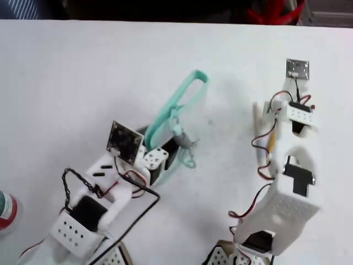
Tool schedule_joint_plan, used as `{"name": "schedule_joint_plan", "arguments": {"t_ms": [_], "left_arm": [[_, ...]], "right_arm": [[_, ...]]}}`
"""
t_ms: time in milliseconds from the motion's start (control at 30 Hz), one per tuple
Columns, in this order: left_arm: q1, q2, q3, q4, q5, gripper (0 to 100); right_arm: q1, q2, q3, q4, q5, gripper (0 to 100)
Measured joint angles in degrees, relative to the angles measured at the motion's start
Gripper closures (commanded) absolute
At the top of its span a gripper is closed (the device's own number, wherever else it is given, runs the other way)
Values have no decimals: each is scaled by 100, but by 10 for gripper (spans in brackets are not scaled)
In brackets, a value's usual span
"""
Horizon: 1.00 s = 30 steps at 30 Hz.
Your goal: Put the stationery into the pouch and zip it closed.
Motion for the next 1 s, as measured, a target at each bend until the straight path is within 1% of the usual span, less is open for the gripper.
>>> {"name": "schedule_joint_plan", "arguments": {"t_ms": [300, 367, 467, 533, 600, 767, 900, 1000], "left_arm": [[0, 0, 0, 0, 0, 854], [0, 0, 0, 0, 0, 854], [0, 0, 0, 0, 0, 854], [0, 0, 0, 0, 0, 854], [9, 0, 0, 0, 0, 854], [18, 0, 0, 0, 0, 854], [9, 0, 0, 0, 0, 854], [9, 0, 0, 0, 0, 854]], "right_arm": [[-44, 985, -721, -9, -88, 729], [-44, 1160, -879, 0, -88, 783], [-44, 1389, -1196, 149, -70, 920], [-26, 1538, -1477, 273, -62, 986], [9, 1679, -1749, 387, -70, 971], [18, 1820, -2259, 870, -70, 981], [-70, 1591, -2585, 1767, -70, 981], [-62, 1064, -2769, 2400, -70, 981]]}}
